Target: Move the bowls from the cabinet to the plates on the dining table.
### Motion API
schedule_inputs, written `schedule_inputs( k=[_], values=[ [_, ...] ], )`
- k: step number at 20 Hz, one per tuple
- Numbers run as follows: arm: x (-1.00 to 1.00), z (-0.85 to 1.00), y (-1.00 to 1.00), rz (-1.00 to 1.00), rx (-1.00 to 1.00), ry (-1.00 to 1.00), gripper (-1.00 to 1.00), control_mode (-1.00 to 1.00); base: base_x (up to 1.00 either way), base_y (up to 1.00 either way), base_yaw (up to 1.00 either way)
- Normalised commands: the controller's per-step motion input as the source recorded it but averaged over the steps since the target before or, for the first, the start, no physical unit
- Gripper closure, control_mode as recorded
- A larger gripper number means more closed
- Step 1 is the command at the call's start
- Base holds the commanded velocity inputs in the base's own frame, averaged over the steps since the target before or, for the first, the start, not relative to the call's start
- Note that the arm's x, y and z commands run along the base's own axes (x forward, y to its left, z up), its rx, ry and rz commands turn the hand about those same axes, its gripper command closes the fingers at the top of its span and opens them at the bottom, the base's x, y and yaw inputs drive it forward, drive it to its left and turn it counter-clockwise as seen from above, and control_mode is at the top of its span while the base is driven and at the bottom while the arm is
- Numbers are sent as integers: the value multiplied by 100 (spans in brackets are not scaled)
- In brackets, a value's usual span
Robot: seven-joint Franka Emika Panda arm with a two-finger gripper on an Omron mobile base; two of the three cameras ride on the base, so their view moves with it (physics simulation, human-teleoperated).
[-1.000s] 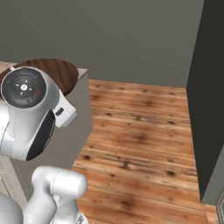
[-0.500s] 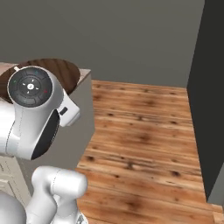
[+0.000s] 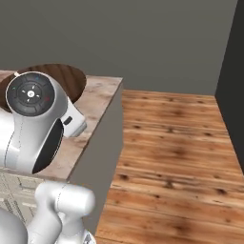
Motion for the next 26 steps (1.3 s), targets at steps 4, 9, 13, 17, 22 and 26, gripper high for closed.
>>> schedule_inputs(
  k=[4,9,13,17,22,26],
  values=[
    [0,0,0,0,0,0,100,100,0,100,-7],
    [0,0,0,0,0,0,100,100,24,94,-8],
    [0,0,0,0,0,0,100,100,56,79,-13],
    [0,0,0,0,0,0,100,100,39,54,-16],
    [0,0,0,0,0,0,100,100,10,47,-8],
    [0,0,0,0,0,0,100,100,0,0,0]
  ],
)
